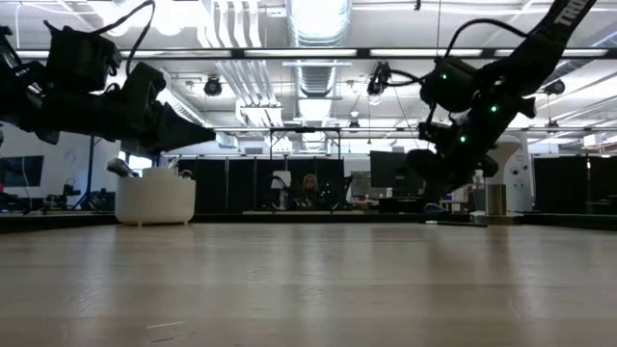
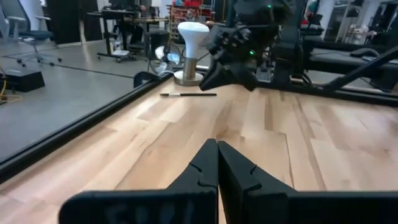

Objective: Put items in baskets/containers
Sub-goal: Put the brow brush into the organizer

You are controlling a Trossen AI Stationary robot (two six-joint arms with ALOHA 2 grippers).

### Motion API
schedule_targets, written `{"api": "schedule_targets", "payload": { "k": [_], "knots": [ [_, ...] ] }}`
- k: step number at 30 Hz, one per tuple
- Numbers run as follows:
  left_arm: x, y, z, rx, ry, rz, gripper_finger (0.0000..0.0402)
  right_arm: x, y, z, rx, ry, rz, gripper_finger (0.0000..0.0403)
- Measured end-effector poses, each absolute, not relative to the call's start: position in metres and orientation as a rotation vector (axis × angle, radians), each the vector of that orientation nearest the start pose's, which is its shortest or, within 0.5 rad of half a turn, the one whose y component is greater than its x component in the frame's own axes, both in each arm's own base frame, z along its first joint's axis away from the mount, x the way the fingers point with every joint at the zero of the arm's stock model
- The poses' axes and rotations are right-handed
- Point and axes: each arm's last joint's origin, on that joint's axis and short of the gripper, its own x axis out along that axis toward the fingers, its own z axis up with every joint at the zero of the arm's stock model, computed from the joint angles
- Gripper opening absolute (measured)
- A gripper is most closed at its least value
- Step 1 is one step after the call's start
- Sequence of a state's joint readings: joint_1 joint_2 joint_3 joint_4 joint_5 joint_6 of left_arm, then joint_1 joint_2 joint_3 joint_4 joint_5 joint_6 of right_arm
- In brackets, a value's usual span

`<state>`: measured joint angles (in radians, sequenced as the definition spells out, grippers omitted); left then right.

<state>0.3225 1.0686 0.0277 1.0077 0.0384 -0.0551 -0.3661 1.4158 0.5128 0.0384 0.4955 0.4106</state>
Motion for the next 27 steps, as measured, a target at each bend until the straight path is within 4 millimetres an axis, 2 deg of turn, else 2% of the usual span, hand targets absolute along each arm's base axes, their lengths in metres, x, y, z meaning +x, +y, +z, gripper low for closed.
{"api": "schedule_targets", "payload": {
  "k": [7,13,21,27],
  "knots": [
    [0.166,0.054,0.145,-0.066,0.055,0.286,0.0,0.2,-0.117,0.13,0.371,0.719,-1.087,0.0115],
    [0.177,0.058,0.142,-0.077,0.093,0.288,0.0,0.189,-0.13,0.125,0.399,0.735,-1.155,0.0134],
    [0.188,0.062,0.135,-0.088,0.15,0.29,0.0,0.182,-0.133,0.107,0.456,0.805,-1.159,0.0119],
    [0.193,0.063,0.134,-0.096,0.151,0.29,0.0,0.184,-0.132,0.103,0.479,0.823,-1.112,0.0082]
  ]
}}
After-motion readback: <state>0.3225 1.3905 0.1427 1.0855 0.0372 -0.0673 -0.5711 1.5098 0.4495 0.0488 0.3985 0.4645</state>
